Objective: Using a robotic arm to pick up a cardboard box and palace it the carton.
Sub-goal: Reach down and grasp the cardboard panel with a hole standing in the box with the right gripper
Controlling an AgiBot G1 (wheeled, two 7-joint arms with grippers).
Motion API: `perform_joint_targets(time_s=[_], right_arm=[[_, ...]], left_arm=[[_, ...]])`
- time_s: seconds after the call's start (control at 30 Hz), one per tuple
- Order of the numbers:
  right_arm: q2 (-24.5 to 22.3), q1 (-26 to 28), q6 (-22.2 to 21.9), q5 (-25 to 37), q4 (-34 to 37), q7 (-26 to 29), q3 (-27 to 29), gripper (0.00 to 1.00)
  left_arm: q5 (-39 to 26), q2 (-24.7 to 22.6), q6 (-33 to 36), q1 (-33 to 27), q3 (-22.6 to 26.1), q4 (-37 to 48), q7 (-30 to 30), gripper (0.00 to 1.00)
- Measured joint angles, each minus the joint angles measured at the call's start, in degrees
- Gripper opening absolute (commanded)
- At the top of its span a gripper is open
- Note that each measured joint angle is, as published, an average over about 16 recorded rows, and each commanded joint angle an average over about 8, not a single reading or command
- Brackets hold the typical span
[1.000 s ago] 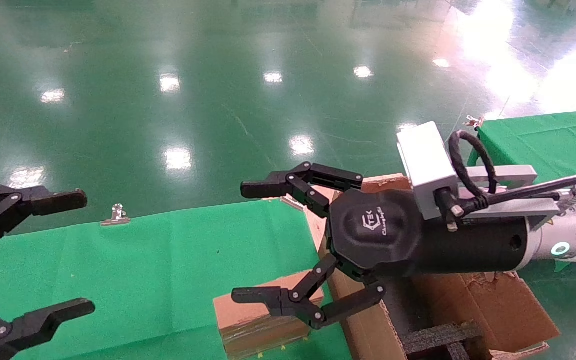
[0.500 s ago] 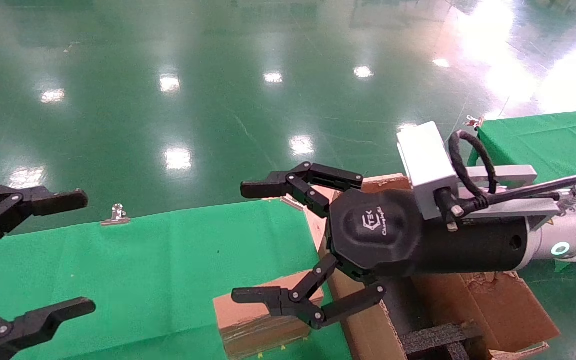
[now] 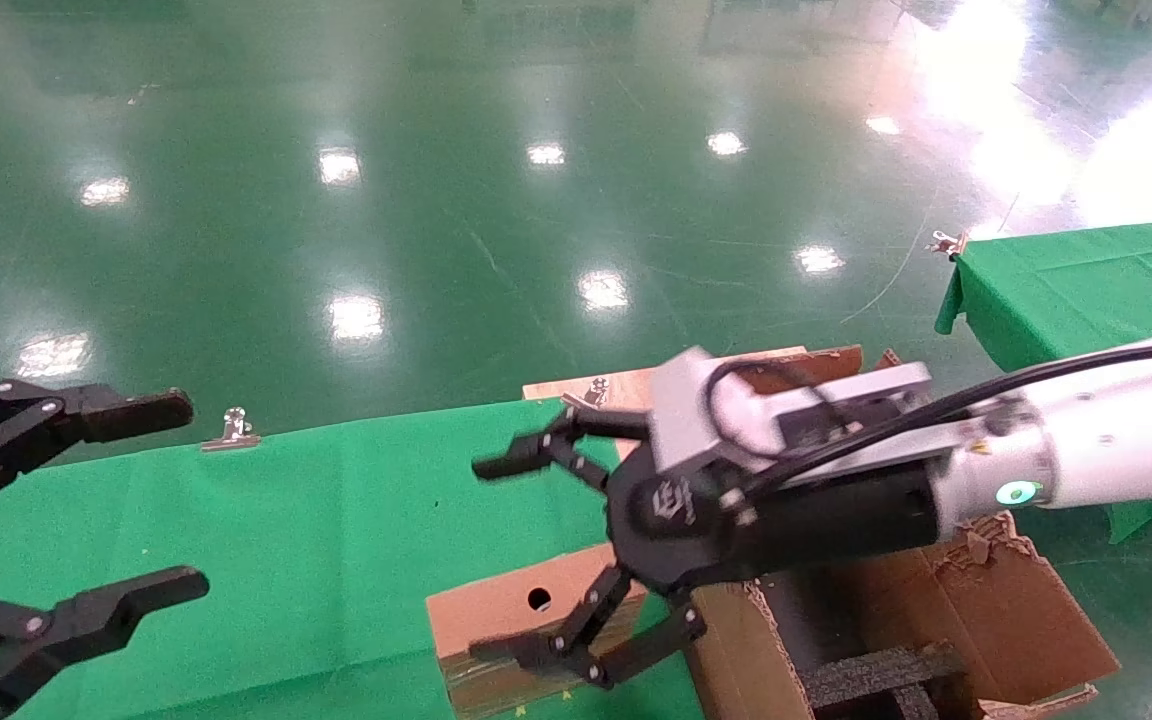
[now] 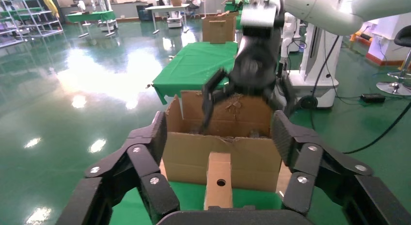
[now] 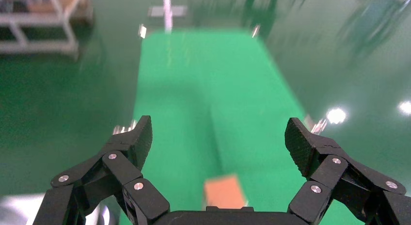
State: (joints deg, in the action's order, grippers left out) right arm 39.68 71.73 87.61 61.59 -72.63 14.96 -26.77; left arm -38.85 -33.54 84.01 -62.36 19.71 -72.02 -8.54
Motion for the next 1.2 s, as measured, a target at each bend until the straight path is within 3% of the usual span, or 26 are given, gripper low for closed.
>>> perform_joint_targets(time_s=[0.57, 0.93, 0.97, 1.0, 1.03, 1.2], right_arm=[[9.77, 11.16, 1.53, 24.32, 4.03, -0.27, -13.8, 1.0], [13.62, 15.46, 1.41, 32.92, 2.82, -0.36, -19.19, 1.0], [13.83, 15.69, 1.43, 33.28, 2.69, -0.35, -19.52, 1.0], [14.01, 15.87, 1.42, 33.53, 2.59, -0.32, -19.78, 1.0], [14.19, 16.04, 1.44, 33.77, 2.52, -0.3, -20.06, 0.93], [14.74, 16.47, 1.58, 34.05, 2.46, -0.26, -21.01, 0.31]], left_arm=[[0.01, 0.0, 0.0, 0.0, 0.01, 0.0, 0.0, 0.0], [0.01, 0.01, -0.01, 0.0, 0.02, 0.0, 0.01, 0.0], [0.01, 0.01, -0.01, 0.0, 0.02, 0.0, 0.01, 0.06], [0.01, 0.01, -0.01, 0.0, 0.02, 0.0, 0.01, 0.18], [0.01, 0.01, -0.01, 0.0, 0.02, 0.0, 0.01, 0.31], [0.02, 0.01, -0.01, 0.0, 0.02, 0.01, 0.01, 0.93]])
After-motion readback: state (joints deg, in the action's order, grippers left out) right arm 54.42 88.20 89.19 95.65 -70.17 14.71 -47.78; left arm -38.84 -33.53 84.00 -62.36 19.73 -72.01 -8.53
